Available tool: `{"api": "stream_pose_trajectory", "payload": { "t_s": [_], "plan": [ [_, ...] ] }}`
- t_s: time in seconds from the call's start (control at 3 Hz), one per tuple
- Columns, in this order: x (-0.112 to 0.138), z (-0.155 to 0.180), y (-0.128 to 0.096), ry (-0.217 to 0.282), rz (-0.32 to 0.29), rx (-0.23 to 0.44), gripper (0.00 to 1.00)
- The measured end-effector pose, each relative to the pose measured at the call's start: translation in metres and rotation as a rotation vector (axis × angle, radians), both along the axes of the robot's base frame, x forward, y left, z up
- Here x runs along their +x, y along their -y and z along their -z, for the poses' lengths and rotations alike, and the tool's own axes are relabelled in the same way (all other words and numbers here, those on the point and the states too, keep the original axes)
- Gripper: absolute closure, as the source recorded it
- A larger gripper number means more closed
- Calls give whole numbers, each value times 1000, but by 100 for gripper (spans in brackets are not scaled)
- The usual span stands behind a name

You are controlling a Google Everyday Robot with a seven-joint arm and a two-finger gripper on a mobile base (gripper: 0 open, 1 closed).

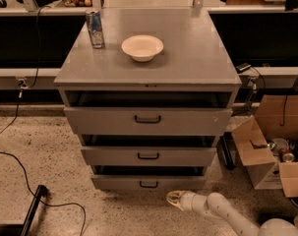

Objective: Close bottom drawer

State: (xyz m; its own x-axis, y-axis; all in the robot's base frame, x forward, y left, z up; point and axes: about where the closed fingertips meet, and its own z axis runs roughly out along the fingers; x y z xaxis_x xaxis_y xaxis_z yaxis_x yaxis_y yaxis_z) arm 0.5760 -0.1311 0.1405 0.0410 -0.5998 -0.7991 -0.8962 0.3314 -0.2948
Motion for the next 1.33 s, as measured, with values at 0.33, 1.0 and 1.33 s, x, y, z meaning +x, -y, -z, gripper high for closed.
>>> {"api": "stream_pose_trajectory", "payload": {
  "t_s": [0.33, 1.0, 1.33],
  "plan": [
    [21, 2, 0, 48, 31, -40, 100],
    [58, 6, 22, 117, 112, -103, 100],
    [67, 9, 28, 139, 100, -106, 100]
  ]
}}
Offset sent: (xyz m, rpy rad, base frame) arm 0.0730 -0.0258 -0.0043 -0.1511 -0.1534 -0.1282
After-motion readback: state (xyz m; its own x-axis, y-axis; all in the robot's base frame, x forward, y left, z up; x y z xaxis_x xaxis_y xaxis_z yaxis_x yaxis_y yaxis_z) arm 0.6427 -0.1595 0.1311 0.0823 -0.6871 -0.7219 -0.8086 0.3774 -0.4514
